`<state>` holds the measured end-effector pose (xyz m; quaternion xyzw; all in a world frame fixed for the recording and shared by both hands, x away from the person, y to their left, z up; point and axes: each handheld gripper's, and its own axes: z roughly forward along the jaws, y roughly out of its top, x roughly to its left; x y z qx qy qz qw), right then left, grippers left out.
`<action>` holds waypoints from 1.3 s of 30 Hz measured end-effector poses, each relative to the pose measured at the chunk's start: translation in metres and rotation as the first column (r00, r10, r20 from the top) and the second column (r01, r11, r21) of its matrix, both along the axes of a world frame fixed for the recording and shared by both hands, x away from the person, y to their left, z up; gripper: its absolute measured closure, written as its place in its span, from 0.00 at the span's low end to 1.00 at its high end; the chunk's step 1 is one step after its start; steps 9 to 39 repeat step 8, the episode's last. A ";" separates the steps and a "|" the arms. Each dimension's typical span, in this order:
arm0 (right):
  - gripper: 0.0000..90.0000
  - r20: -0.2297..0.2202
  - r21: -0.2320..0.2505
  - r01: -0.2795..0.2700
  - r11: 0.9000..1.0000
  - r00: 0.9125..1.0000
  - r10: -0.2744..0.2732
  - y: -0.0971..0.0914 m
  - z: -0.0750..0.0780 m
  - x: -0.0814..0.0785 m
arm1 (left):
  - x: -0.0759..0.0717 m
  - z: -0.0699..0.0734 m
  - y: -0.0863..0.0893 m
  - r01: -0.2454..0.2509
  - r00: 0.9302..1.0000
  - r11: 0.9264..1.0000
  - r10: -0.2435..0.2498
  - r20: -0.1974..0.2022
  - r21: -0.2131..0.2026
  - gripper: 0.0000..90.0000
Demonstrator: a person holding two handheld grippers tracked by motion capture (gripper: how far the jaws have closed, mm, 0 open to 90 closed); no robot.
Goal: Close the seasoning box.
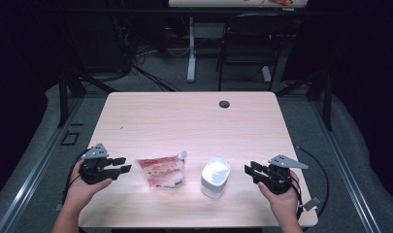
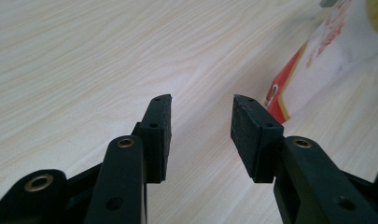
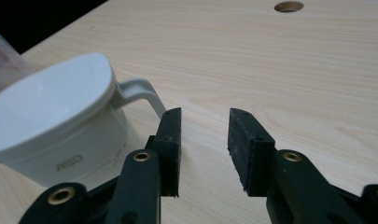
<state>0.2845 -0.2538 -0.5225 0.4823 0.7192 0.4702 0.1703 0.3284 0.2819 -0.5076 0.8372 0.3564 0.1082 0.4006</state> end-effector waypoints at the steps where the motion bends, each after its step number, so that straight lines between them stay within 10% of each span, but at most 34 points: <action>1: 0.71 -0.006 -0.004 -0.003 1.000 1.000 0.003 0.000 -0.002 0.000 | 0.001 -0.001 0.000 -0.009 1.000 1.000 0.009 -0.002 0.003 0.65; 39: 0.64 -0.010 -0.034 0.017 0.999 1.000 -0.018 0.000 -0.010 0.000 | 0.002 -0.003 -0.001 -0.025 1.000 1.000 0.025 0.001 0.017 0.63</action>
